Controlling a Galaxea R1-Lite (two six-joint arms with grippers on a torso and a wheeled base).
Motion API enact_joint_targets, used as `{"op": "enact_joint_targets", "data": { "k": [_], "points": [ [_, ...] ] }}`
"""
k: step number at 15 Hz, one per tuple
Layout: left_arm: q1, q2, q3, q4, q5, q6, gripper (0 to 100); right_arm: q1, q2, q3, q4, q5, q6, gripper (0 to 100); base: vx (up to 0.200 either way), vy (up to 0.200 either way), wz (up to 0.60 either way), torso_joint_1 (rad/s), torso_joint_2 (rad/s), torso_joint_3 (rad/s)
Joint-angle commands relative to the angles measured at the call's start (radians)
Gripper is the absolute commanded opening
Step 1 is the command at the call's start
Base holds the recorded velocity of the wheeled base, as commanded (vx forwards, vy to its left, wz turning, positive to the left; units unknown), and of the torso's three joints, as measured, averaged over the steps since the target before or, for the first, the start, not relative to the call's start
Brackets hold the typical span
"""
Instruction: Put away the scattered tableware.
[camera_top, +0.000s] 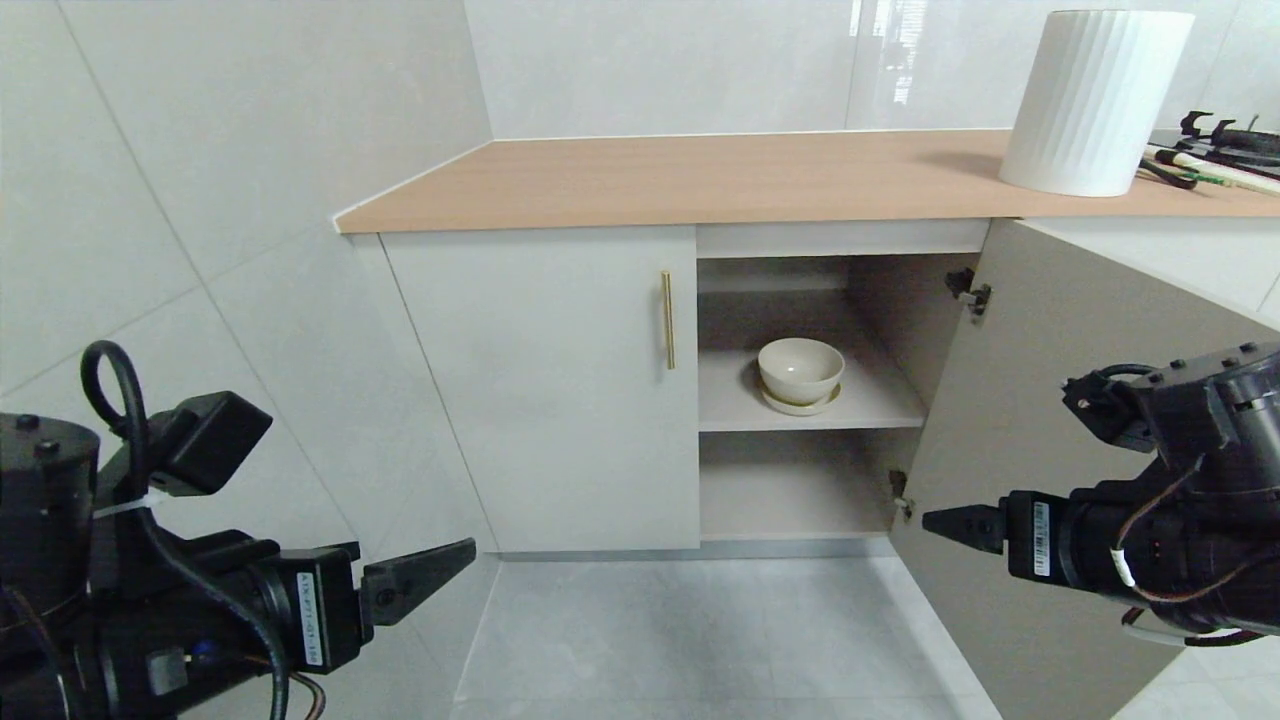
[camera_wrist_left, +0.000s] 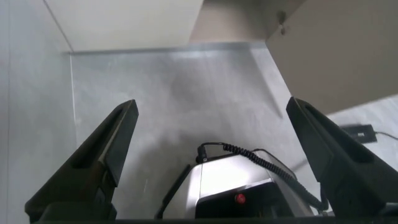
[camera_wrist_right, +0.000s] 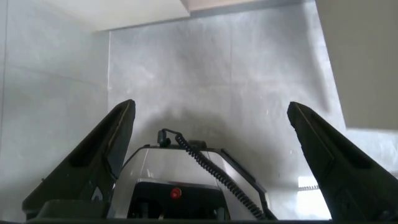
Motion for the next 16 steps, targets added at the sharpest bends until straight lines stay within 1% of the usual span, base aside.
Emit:
{"op": "enact_joint_targets", "data": {
  "k": [1,3,13,16],
  "points": [
    [0.000,0.004,0.001,-0.001,0.000,-0.001,100,0.001,0.002,0.000,0.000,0.000,0.000,100,-0.200,0.000,0.00,0.002,0.00,0.007],
    [0.000,0.004,0.003,-0.001,0.002,-0.001,100,0.001,0.002,0.000,0.000,0.000,0.000,100,-0.200,0.000,0.00,0.005,0.00,0.002],
    [0.000,0.007,0.009,-0.001,0.000,0.001,100,0.002,0.001,0.002,0.000,0.000,0.000,100,0.000,0.000,0.00,0.000,0.00,0.000],
    [0.000,0.010,0.010,-0.001,0.002,0.009,100,0.002,0.001,0.002,0.000,0.000,0.000,100,0.000,-0.200,0.00,-0.001,0.00,0.005]
  ]
}}
